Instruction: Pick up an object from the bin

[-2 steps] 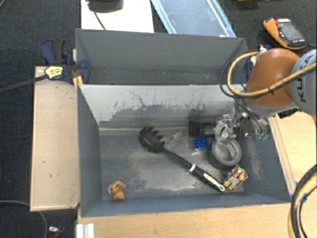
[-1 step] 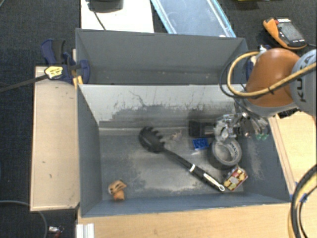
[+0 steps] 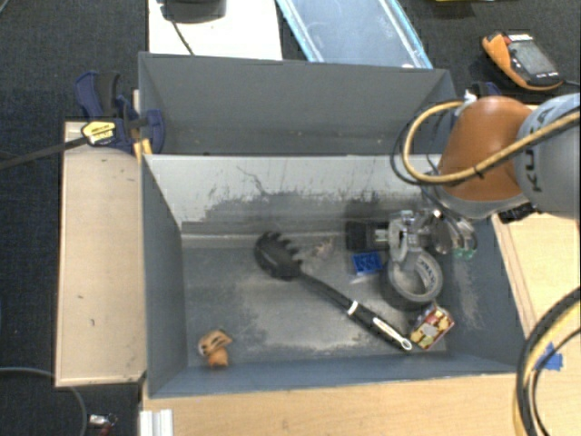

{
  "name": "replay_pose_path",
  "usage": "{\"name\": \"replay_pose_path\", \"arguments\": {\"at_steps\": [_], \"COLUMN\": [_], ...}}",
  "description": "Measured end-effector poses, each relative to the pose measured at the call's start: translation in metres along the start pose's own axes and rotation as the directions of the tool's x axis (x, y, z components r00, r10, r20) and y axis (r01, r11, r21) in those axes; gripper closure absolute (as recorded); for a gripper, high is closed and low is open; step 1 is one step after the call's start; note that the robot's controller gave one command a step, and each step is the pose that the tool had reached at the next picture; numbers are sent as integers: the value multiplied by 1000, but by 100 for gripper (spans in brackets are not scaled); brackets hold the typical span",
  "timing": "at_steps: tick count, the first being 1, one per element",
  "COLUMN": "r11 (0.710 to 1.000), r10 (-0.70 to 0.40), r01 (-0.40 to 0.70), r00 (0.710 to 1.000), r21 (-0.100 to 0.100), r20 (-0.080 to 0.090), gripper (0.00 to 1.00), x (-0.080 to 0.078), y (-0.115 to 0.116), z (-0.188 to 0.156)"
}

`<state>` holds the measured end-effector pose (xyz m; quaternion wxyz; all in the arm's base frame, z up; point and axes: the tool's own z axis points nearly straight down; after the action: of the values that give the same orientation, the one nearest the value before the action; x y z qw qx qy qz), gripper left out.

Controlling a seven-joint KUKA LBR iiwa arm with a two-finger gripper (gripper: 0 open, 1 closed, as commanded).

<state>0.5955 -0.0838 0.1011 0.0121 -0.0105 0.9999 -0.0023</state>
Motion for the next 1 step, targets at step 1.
{"name": "replay_pose_path", "arguments": {"at_steps": [1], "r11": [1000], "r10": [1], "r01": [-1], "r00": [1000], "r21": [2], "r20": [5], "gripper": [100], "x": [3], "y": [2], "z": [-8]}}
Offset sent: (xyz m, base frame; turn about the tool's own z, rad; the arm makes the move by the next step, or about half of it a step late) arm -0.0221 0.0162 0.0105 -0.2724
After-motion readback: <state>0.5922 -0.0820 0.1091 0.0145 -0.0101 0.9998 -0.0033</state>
